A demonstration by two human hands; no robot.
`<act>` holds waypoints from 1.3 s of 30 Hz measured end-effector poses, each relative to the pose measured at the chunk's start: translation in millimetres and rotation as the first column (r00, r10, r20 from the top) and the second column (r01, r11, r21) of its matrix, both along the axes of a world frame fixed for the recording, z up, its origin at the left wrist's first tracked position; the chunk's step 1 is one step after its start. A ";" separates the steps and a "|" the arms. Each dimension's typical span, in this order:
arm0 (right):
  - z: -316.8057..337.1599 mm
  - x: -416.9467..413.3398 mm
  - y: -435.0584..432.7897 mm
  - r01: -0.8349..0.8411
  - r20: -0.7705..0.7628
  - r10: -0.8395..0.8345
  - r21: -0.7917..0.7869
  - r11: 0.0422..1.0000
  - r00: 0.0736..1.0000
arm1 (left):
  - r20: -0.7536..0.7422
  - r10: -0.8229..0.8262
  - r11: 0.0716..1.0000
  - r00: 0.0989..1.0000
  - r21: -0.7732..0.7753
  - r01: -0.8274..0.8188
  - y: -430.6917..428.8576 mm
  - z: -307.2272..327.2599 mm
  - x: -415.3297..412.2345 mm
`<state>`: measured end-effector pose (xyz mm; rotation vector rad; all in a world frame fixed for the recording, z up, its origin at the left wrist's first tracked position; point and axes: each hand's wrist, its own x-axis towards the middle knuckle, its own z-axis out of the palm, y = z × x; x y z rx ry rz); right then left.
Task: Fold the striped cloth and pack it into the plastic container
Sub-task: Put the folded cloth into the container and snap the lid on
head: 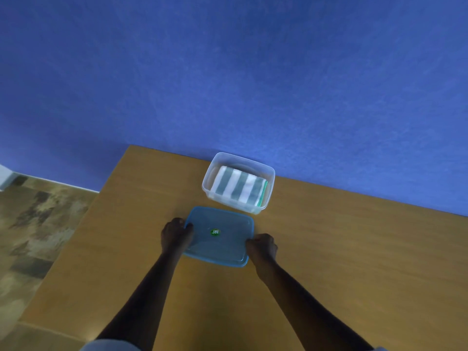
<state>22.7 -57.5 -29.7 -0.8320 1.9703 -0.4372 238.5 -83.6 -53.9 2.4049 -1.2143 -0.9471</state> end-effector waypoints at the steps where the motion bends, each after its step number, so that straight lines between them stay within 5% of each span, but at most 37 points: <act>1: 0.4 -0.1 0.9 0.040 0.025 -0.040 0.010 0.999 0.999 | 0.000 -0.002 1.000 1.000 0.010 0.002 1.4 0.2 0.9; 7: -0.3 -14.2 11.7 0.115 0.103 -0.115 0.007 0.993 0.988 | -0.202 0.136 0.987 0.970 -0.056 -0.150 11.0 15.3 16.9; 12: 6.9 -25.1 12.7 0.119 0.159 -0.106 -0.073 0.990 0.982 | -0.543 0.193 0.959 0.817 -0.072 -0.274 9.3 30.4 33.0; 19: 34.5 -39.3 -26.4 0.110 0.137 -0.075 -0.271 0.956 0.988 | -0.649 0.097 0.925 0.755 -0.220 -0.308 -22.4 57.4 23.6; 30: 54.3 -52.6 -100.2 0.157 0.086 -0.136 -0.345 0.925 0.987 | -0.368 0.042 0.920 0.929 -0.350 -0.180 -103.2 85.3 -16.1; 39: 43.9 -56.8 -123.7 0.146 -0.031 -0.162 -0.298 0.943 0.986 | -0.162 0.013 0.959 0.987 -0.278 -0.059 -135.7 74.2 -38.4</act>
